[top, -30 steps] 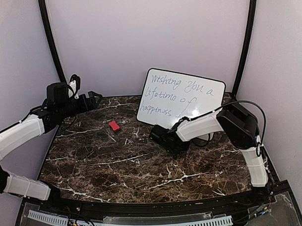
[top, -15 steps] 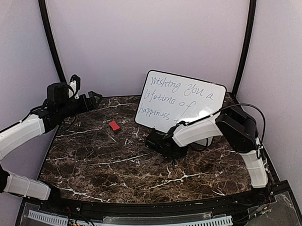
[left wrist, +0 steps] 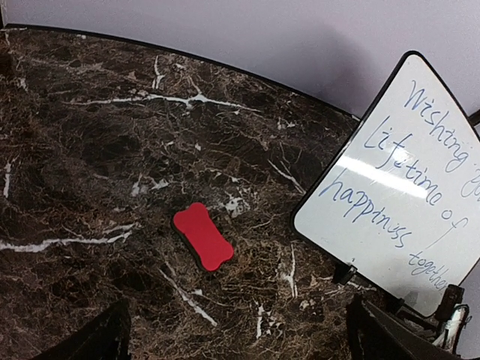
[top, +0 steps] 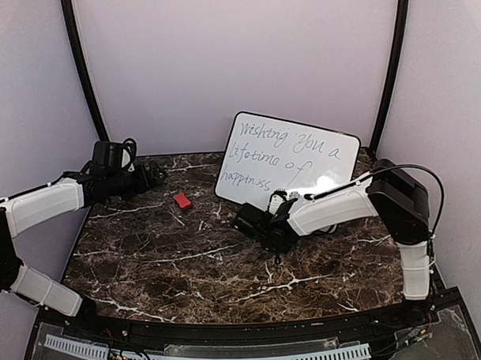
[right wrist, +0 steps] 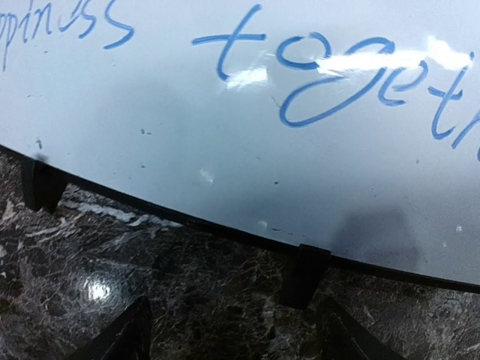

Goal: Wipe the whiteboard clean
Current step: Move the whiteboard to the center of the board.

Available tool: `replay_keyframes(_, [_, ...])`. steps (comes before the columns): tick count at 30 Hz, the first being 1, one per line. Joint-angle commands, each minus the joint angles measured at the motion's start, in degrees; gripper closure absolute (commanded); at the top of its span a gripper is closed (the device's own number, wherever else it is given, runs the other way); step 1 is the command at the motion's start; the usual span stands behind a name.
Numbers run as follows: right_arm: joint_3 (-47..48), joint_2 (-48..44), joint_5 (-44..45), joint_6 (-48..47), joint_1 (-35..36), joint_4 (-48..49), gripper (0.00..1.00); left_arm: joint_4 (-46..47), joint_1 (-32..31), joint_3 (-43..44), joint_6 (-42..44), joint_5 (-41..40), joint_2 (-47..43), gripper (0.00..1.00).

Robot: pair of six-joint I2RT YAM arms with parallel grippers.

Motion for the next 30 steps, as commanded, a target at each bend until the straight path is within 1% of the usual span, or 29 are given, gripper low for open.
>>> replay_keyframes(1, [-3.1, -4.7, -2.3, -12.7, 1.8, 9.6, 0.26, -4.7, -0.4, 1.8, -5.1, -2.4, 0.7, 0.01])
replay_keyframes(4, [-3.3, -6.8, -5.1, -22.1, 1.9, 13.8, 0.23, -6.2, -1.9, 2.6, -7.0, -4.3, 3.9, 0.01])
replay_keyframes(7, [-1.9, -8.2, -5.8, -27.8, 1.9, 14.7, 0.21, -8.6, -4.4, 6.0, -7.9, -8.6, 7.7, 0.01])
replay_keyframes(11, [-1.8, -10.7, -4.4, -31.9, 1.8, 15.5, 0.20, -12.6, -7.3, 11.7, -9.0, -13.0, 14.0, 0.01])
replay_keyframes(18, [-7.1, -19.0, -7.3, -36.5, 1.3, 22.7, 0.19, -16.1, -8.3, 19.2, -9.8, -16.2, 24.0, 0.01])
replay_keyframes(23, [-8.6, -22.5, -5.7, -37.0, 0.7, 23.2, 0.19, -19.3, -9.4, 24.1, -8.8, -20.2, 29.4, 0.01])
replay_keyframes(30, [-11.6, -25.6, -6.8, -36.4, -0.1, 25.5, 0.19, -20.8, -10.7, 29.0, -7.8, -22.1, 35.4, 0.01])
